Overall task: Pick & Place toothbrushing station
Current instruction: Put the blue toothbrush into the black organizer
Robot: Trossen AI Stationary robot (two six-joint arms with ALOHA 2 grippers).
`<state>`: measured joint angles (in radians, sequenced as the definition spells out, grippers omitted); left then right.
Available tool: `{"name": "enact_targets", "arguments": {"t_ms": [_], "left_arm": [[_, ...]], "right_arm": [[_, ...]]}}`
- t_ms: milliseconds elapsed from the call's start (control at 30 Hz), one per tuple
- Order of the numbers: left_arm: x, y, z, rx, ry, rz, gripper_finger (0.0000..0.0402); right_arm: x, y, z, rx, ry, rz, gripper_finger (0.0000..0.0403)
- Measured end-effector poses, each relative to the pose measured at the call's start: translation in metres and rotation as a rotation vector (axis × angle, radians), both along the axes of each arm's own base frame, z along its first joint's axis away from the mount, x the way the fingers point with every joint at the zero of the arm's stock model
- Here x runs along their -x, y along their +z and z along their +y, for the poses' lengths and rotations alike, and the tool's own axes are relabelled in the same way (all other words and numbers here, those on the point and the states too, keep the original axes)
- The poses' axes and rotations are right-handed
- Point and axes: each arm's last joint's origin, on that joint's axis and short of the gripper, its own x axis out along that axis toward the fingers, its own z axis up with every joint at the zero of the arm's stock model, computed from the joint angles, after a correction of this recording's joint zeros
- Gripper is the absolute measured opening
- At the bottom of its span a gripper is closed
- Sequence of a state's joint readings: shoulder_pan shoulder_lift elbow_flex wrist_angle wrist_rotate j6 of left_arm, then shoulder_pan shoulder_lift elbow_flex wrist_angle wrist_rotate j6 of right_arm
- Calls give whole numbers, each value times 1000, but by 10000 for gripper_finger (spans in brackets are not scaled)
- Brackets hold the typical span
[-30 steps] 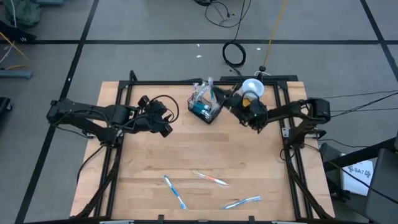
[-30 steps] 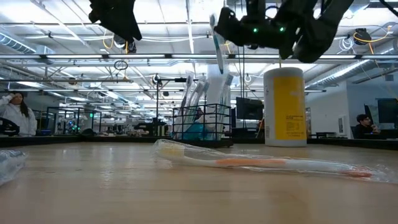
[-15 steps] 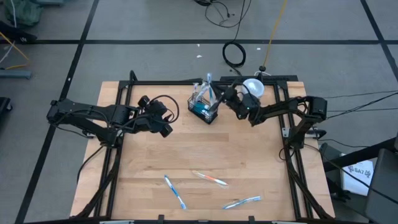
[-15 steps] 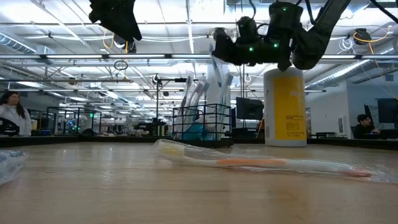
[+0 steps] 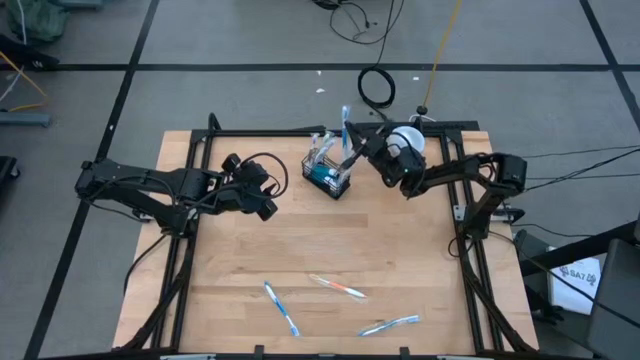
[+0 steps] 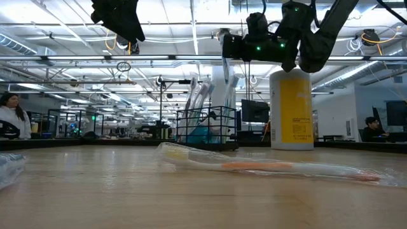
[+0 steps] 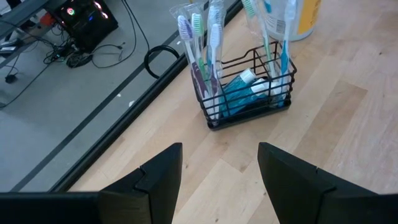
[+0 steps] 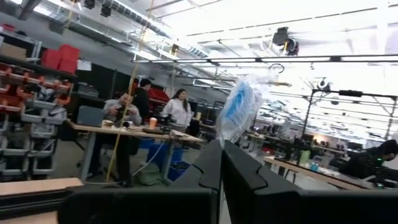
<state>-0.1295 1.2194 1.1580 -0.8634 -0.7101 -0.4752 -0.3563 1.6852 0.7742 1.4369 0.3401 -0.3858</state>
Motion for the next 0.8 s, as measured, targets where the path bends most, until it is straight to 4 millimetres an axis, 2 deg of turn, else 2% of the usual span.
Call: {"name": "enact_targets", "arguments": {"t_ms": [233,800], "left_arm": [[0,0,0,1,1,-1,216],[0,0,0,1,1,-1,216]], "right_arm": [[5,-1,-14,-29,-29,-13,0],[-3,-10,-3,-200,80,-39,0]]}}
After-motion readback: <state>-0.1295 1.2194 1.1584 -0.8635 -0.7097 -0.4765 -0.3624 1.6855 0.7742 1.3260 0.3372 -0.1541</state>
